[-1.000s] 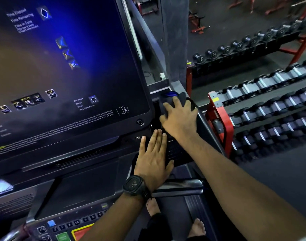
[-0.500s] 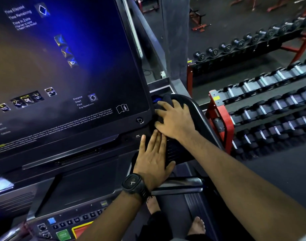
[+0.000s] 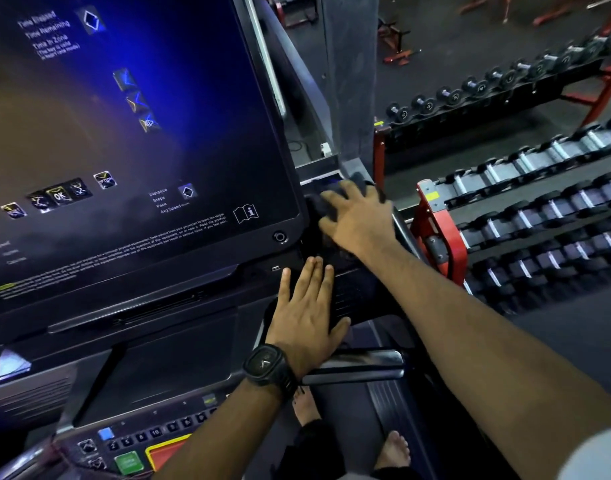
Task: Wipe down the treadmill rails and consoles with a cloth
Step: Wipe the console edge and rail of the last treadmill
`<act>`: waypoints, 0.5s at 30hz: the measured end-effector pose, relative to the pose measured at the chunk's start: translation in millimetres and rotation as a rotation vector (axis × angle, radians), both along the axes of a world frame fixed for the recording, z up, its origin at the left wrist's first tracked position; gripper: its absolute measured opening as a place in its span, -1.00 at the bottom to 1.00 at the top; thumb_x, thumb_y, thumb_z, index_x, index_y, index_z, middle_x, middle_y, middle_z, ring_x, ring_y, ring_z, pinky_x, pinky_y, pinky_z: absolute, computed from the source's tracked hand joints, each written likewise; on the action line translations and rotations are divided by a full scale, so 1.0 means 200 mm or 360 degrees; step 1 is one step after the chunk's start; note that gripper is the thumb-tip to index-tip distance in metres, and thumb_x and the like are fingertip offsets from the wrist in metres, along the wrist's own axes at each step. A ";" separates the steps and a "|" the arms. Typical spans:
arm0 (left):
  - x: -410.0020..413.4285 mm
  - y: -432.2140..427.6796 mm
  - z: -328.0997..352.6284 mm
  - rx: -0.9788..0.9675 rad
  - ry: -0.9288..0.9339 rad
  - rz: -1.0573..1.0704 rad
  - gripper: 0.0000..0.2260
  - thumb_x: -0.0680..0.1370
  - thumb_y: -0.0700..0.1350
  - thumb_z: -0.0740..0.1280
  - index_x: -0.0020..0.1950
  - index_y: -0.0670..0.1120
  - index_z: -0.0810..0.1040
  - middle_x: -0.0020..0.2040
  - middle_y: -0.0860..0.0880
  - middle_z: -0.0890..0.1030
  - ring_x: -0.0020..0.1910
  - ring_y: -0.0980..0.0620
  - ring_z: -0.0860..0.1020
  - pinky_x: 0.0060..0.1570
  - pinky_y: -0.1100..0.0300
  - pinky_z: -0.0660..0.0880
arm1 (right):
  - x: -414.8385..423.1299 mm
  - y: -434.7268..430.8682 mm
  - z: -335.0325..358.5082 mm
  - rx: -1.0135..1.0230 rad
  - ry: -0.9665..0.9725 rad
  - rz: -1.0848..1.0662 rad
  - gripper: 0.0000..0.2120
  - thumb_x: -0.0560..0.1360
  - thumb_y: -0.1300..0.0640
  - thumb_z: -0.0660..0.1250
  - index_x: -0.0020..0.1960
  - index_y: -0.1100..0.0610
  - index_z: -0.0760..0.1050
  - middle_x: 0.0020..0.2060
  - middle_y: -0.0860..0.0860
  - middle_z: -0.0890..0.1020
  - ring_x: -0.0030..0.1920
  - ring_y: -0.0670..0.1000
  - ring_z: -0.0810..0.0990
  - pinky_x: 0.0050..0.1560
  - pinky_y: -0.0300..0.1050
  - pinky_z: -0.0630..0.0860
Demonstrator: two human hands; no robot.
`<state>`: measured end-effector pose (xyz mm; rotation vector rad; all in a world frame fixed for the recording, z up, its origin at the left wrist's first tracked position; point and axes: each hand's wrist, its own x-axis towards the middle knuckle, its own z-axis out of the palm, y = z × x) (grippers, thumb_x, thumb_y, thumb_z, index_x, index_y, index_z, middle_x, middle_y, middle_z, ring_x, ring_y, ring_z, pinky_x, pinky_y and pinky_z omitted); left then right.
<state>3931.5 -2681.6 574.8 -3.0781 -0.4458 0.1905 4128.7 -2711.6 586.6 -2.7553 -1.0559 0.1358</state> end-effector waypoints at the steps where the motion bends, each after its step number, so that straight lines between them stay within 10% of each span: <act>1: 0.00 0.00 0.00 -0.0006 0.0000 0.0003 -0.19 0.49 0.31 -0.19 0.63 -0.12 -0.15 0.64 -0.10 -0.16 0.54 0.05 -0.37 0.43 -0.06 -0.52 | 0.00 -0.02 0.00 0.0026 0.0037 -0.0210 -0.39 0.55 -0.31 0.15 0.55 -0.15 0.25 0.54 0.02 0.27 0.43 0.28 0.31 0.28 0.31 0.36; 4: 0.00 0.00 -0.01 -0.0016 0.0004 0.0001 -0.19 0.49 0.32 -0.19 0.63 -0.12 -0.14 0.64 -0.09 -0.16 0.55 0.04 -0.36 0.41 -0.05 -0.54 | -0.13 -0.06 -0.01 0.0051 0.0021 -0.0541 -0.38 0.56 -0.30 0.14 0.55 -0.07 0.26 0.54 0.12 0.26 0.44 0.34 0.29 0.30 0.37 0.33; 10: 0.01 0.01 0.01 -0.0019 0.0019 0.0015 -0.16 0.46 0.33 -0.22 0.63 -0.11 -0.17 0.64 -0.08 -0.17 0.57 0.02 -0.34 0.44 -0.07 -0.50 | -0.12 -0.05 -0.01 0.0020 -0.0076 0.0184 -0.44 0.55 -0.30 0.17 0.53 -0.23 0.29 0.57 -0.05 0.25 0.50 0.23 0.24 0.36 0.32 0.32; 15: 0.01 0.00 0.00 -0.0027 0.0008 0.0013 -0.17 0.46 0.33 -0.23 0.63 -0.10 -0.17 0.64 -0.07 -0.21 0.57 0.03 -0.34 0.45 -0.07 -0.50 | -0.15 -0.15 0.00 0.0064 0.0042 -0.0616 -0.37 0.56 -0.30 0.13 0.57 -0.08 0.24 0.57 0.11 0.23 0.44 0.33 0.29 0.31 0.35 0.33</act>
